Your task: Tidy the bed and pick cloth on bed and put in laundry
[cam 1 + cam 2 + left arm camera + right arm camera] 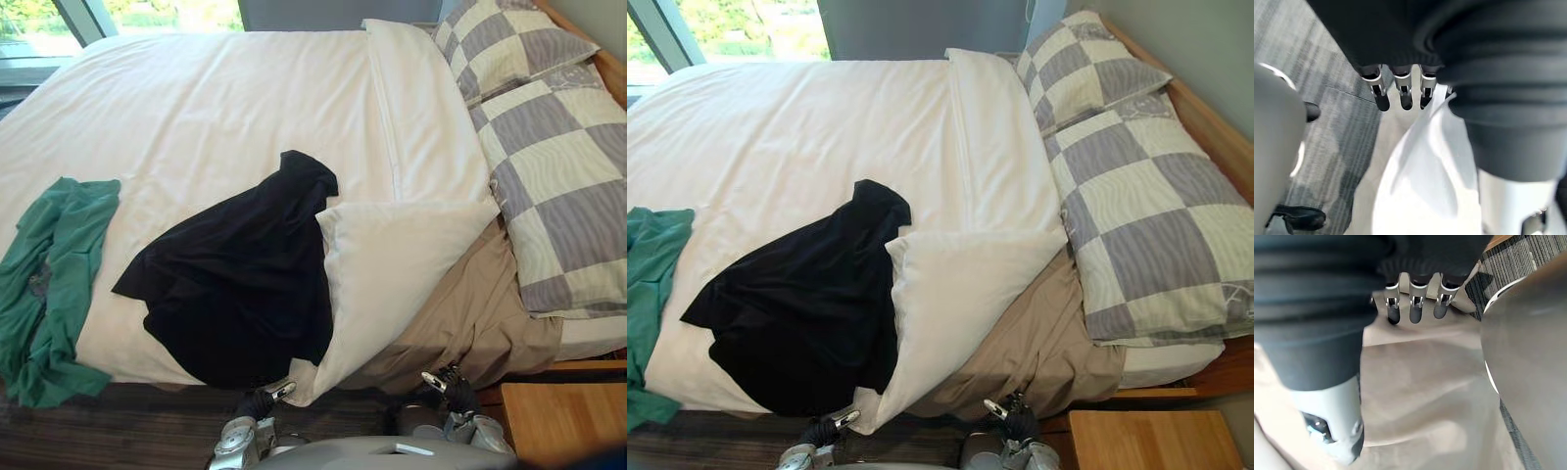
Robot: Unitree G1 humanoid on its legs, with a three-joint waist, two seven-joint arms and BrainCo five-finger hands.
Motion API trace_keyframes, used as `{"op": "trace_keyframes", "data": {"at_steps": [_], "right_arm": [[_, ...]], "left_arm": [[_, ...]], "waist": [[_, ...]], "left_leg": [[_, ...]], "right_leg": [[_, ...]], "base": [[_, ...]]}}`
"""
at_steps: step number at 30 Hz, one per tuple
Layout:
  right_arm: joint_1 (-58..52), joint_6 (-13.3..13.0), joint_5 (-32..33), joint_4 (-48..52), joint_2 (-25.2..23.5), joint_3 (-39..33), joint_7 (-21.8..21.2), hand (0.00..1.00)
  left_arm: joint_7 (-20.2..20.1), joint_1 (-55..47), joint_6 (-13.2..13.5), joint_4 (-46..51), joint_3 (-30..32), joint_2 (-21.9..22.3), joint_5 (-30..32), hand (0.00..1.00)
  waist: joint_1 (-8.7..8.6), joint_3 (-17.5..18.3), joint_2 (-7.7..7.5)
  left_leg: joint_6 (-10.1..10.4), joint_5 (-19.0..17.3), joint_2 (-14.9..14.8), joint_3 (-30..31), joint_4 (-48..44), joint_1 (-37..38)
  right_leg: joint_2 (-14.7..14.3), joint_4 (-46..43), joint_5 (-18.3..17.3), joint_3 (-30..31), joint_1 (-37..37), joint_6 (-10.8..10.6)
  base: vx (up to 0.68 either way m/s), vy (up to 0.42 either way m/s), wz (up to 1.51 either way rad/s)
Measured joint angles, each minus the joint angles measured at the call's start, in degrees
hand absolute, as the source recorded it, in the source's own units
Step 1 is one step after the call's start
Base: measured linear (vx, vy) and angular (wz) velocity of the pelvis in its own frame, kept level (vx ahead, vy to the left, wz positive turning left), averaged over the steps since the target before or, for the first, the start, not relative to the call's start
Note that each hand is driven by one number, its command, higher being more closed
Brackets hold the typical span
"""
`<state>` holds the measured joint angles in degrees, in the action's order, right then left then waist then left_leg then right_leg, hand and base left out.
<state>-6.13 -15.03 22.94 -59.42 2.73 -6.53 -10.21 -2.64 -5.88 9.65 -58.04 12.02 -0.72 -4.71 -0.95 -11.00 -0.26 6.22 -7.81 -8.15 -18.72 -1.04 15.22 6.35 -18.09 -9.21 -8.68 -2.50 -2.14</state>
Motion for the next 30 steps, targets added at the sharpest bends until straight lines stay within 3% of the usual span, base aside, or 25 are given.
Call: {"op": "trace_keyframes", "data": {"at_steps": [6,8,15,21,26,30], "right_arm": [[-4.55,0.72,10.31,1.22,-2.52,-5.86,4.0,0.0],[-5.98,0.21,11.9,1.19,-2.86,-7.52,4.9,0.0],[-10.87,-5.11,15.67,6.73,-4.12,-17.0,11.57,0.0],[-11.85,-11.69,7.91,26.26,2.72,-25.61,18.42,0.0],[-12.06,-12.13,3.24,38.89,7.93,-29.2,19.43,0.0],[-9.83,-10.11,-2.85,48.6,11.93,-29.1,16.98,0.0]], "left_arm": [[0.16,-0.79,0.75,0.5,4.96,0.77,2.16,0.0],[0.2,-1.17,0.78,0.52,5.38,1.16,2.16,0.0],[0.45,-2.1,1.12,0.62,7.8,1.74,2.14,0.0],[-0.07,-5.85,2.02,1.85,8.43,-1.18,2.21,0.0],[-1.3,-9.87,2.08,2.11,8.24,-3.35,2.2,0.0],[-2.13,-12.2,2.54,2.09,5.84,-4.75,2.19,0.0]], "waist": [[0.39,1.48,-1.32],[0.38,1.96,-0.68],[0.27,2.88,0.35],[0.36,4.32,-0.91],[-0.12,5.47,-1.42],[-0.86,5.9,-1.64]], "left_leg": [[0.01,-0.01,0.09,-4.61,0.2,0.44],[0.01,-0.01,-0.14,-5.73,0.77,0.66],[0.76,-0.96,-1.4,-10.0,2.39,0.81],[1.03,-1.69,-1.83,-11.46,1.99,0.58],[0.98,-1.77,-1.69,-10.56,2.27,-0.21],[0.9,-1.71,-0.88,-9.66,2.51,-0.32]], "right_leg": [[-0.76,3.93,0.59,1.81,0.99,-0.1],[-1.32,4.69,1.1,2.25,0.94,-0.13],[-3.44,6.22,2.57,3.5,-0.14,0.58],[-4.26,6.35,2.91,4.77,-0.9,0.84],[-4.33,7.02,2.9,4.77,-1.17,0.82],[-4.26,7.06,2.9,4.95,-1.17,0.83]], "base": [[-0.01,0.007,-0.16],[-0.04,-0.005,-0.22],[-0.06,-0.015,-0.14],[-0.01,-0.005,-0.12],[0.06,0.027,0.07],[0.05,0.039,0.04]]}}
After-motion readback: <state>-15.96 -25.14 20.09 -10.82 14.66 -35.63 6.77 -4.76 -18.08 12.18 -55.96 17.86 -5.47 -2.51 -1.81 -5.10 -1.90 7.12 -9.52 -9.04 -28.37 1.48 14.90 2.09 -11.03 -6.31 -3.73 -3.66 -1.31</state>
